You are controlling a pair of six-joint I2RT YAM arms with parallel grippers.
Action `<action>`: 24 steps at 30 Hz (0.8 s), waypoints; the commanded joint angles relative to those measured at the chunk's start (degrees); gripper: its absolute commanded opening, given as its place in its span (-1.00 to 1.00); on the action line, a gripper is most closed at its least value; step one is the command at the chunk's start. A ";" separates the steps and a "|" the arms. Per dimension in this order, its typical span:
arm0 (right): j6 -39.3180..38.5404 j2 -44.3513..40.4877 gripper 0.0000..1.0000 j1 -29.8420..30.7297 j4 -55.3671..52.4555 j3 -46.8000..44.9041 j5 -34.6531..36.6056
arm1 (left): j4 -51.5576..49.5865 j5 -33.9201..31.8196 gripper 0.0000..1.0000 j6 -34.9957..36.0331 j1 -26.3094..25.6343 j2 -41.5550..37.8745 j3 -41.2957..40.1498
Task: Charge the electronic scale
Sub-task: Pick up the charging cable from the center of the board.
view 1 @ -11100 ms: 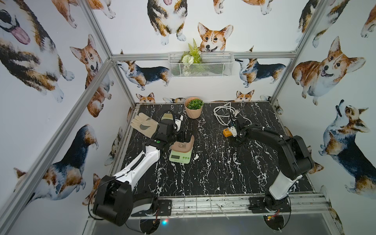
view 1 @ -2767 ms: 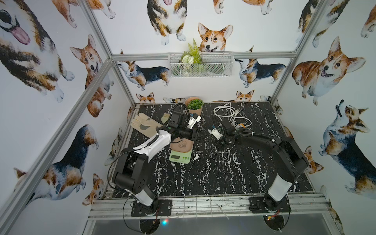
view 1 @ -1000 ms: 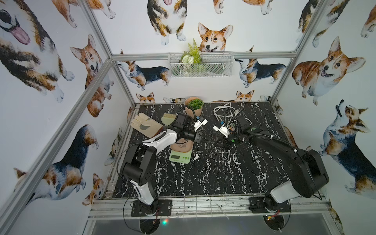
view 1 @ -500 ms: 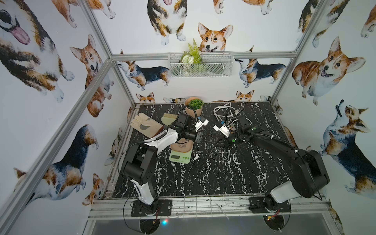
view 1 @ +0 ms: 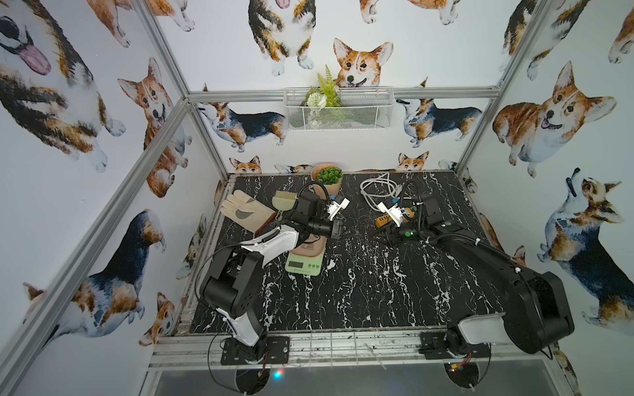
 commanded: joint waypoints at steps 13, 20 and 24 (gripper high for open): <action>27.57 -3.41 0.05 -3.60 41.95 -8.08 -3.62 | 38.10 -8.97 -1.00 -27.13 -3.14 -1.15 -3.21; 40.83 0.85 -0.02 -4.85 59.35 -9.14 -7.27 | 38.80 -10.05 -1.00 -27.37 -3.76 -1.34 -3.34; 46.00 3.99 -0.18 -4.88 65.43 -8.04 -9.72 | 38.14 -11.18 -1.00 -26.72 -3.83 -1.34 -3.64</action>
